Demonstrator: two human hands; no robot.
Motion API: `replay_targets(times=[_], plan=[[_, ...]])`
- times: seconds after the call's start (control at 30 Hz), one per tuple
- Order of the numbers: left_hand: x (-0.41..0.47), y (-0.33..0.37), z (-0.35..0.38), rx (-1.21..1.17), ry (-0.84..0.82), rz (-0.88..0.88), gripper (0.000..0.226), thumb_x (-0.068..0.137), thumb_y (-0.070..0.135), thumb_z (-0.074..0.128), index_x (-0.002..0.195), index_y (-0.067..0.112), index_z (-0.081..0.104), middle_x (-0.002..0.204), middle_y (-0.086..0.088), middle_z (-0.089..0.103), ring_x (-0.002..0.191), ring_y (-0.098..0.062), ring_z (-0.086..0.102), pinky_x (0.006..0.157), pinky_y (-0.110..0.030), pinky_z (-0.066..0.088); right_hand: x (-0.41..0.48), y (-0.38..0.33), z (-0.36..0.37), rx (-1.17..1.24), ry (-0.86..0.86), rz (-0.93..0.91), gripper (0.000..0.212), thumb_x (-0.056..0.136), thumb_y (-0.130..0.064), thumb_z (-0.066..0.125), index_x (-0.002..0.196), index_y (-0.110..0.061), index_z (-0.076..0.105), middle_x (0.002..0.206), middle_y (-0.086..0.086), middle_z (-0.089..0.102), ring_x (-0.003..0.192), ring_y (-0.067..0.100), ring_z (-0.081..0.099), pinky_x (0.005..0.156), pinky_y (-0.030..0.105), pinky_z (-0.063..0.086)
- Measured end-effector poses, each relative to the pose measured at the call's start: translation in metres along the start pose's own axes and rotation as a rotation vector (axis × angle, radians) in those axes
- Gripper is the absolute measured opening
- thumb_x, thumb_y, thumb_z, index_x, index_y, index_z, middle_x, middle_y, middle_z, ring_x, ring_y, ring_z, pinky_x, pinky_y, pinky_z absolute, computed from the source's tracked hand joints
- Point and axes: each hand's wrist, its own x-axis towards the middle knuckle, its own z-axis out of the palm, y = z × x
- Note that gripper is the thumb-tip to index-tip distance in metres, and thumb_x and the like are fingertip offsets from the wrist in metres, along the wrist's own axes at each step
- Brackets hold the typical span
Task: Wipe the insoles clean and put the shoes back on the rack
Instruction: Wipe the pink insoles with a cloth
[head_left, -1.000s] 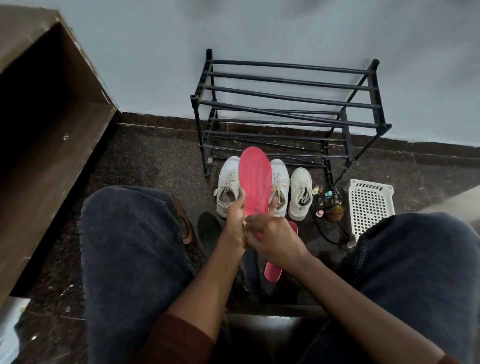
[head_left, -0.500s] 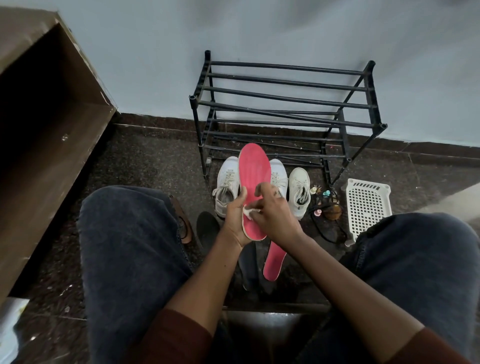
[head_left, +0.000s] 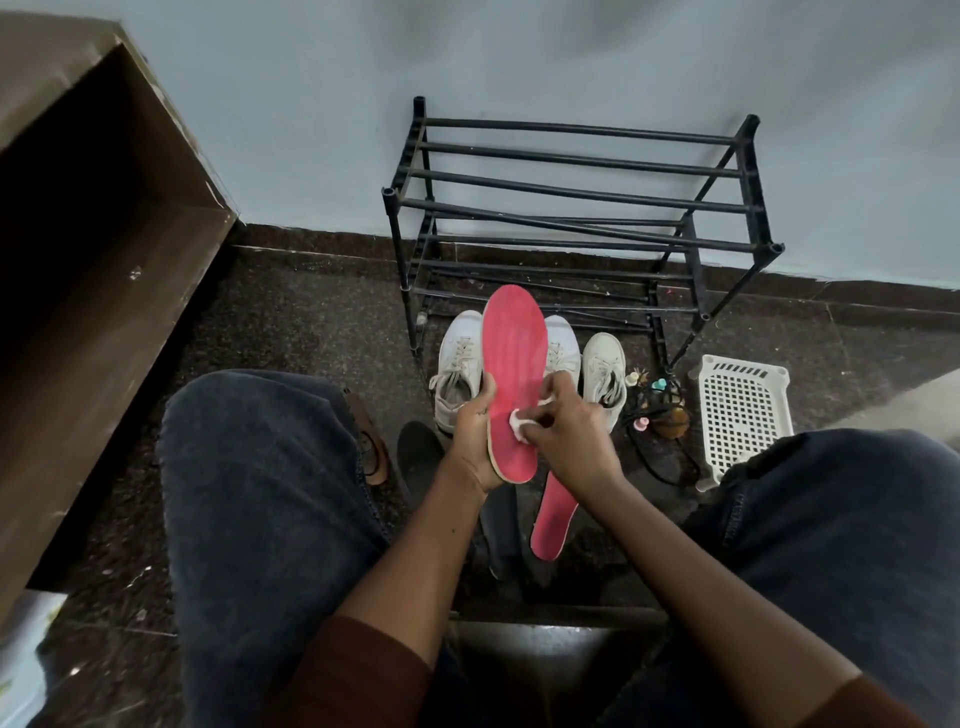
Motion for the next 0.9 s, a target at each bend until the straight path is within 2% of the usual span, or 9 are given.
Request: replay_targets(times=[0.13, 0.3, 0.37, 0.47, 0.63, 0.7, 0.77, 0.83, 0.9], plan=[[-0.005, 0.002, -0.003, -0.053, -0.063, 0.035, 0.071, 0.088, 0.058, 0.036, 0.131, 0.005, 0.054, 0.123, -0.012, 0.061, 0.116, -0.026, 0.057, 0.106, -0.044, 0.037, -0.019, -0.001, 0.008, 0.003, -0.171, -0.034, 0.035, 0.071, -0.004, 0.065, 0.078, -0.029, 0.041, 0.078, -0.002, 0.07, 0.068, 0.004, 0.063, 0.052, 0.011, 0.045], [-0.005, 0.005, 0.009, -0.019, -0.018, 0.042, 0.064, 0.091, 0.057, 0.033, 0.125, 0.006, 0.053, 0.1, -0.011, 0.067, 0.095, -0.025, 0.065, 0.094, -0.042, 0.048, -0.001, -0.009, -0.006, 0.098, -0.169, 0.023, 0.045, 0.066, 0.009, 0.067, 0.077, -0.025, 0.039, 0.072, 0.004, 0.071, 0.073, 0.017, 0.069, 0.06, 0.028, 0.055], [-0.006, 0.004, 0.015, -0.003, -0.008, 0.052, 0.056, 0.091, 0.052, 0.038, 0.116, 0.006, 0.059, 0.093, -0.011, 0.067, 0.091, -0.025, 0.066, 0.087, -0.04, 0.052, 0.009, -0.014, -0.006, 0.087, -0.101, 0.017, 0.044, 0.068, 0.008, 0.067, 0.082, -0.023, 0.04, 0.074, 0.005, 0.071, 0.071, 0.013, 0.068, 0.058, 0.024, 0.053], [-0.006, 0.0, 0.016, -0.021, -0.013, 0.047, 0.053, 0.09, 0.051, 0.042, 0.116, 0.008, 0.06, 0.096, -0.011, 0.061, 0.096, -0.025, 0.063, 0.089, -0.039, 0.051, 0.014, -0.017, -0.004, 0.066, -0.048, 0.015, 0.042, 0.068, 0.005, 0.067, 0.088, -0.02, 0.04, 0.073, -0.001, 0.071, 0.069, 0.008, 0.065, 0.059, 0.022, 0.051], [-0.002, 0.001, 0.011, -0.021, -0.023, 0.016, 0.075, 0.086, 0.067, 0.035, 0.121, 0.005, 0.06, 0.116, -0.018, 0.061, 0.112, -0.029, 0.06, 0.1, -0.042, 0.046, 0.003, -0.014, -0.001, 0.039, -0.213, -0.028, 0.043, 0.069, 0.004, 0.068, 0.086, -0.023, 0.039, 0.076, -0.002, 0.071, 0.072, 0.004, 0.065, 0.058, 0.013, 0.048], [-0.002, 0.002, 0.014, -0.011, 0.0, -0.021, 0.085, 0.082, 0.072, 0.035, 0.134, 0.006, 0.048, 0.139, -0.021, 0.044, 0.127, -0.03, 0.047, 0.109, -0.044, 0.036, -0.001, -0.013, -0.006, 0.023, -0.278, -0.05, 0.043, 0.066, 0.007, 0.067, 0.085, -0.02, 0.04, 0.07, -0.01, 0.07, 0.068, -0.007, 0.062, 0.053, 0.006, 0.043], [0.0, 0.006, 0.019, -0.003, 0.014, -0.038, 0.087, 0.082, 0.075, 0.03, 0.136, 0.009, 0.046, 0.146, -0.02, 0.031, 0.129, -0.03, 0.04, 0.109, -0.045, 0.031, 0.0, -0.015, -0.013, 0.045, -0.314, -0.035, 0.046, 0.064, 0.009, 0.068, 0.083, -0.021, 0.04, 0.067, -0.009, 0.07, 0.062, -0.008, 0.062, 0.053, 0.007, 0.044], [0.003, 0.009, 0.025, 0.003, 0.013, -0.045, 0.09, 0.082, 0.076, 0.027, 0.141, 0.009, 0.041, 0.14, -0.02, 0.034, 0.123, -0.03, 0.04, 0.109, -0.046, 0.027, 0.006, -0.021, -0.02, 0.092, -0.278, -0.018, 0.048, 0.064, 0.011, 0.068, 0.082, -0.023, 0.04, 0.07, 0.0, 0.072, 0.057, -0.004, 0.063, 0.051, 0.009, 0.045], [0.006, 0.014, 0.034, -0.03, 0.002, -0.029, 0.086, 0.085, 0.073, 0.029, 0.139, 0.007, 0.044, 0.119, -0.017, 0.046, 0.113, -0.029, 0.05, 0.103, -0.047, 0.037, 0.015, -0.029, -0.023, 0.111, -0.174, -0.015, 0.045, 0.065, 0.009, 0.069, 0.085, -0.021, 0.041, 0.07, 0.0, 0.072, 0.059, 0.001, 0.065, 0.051, 0.013, 0.048]])
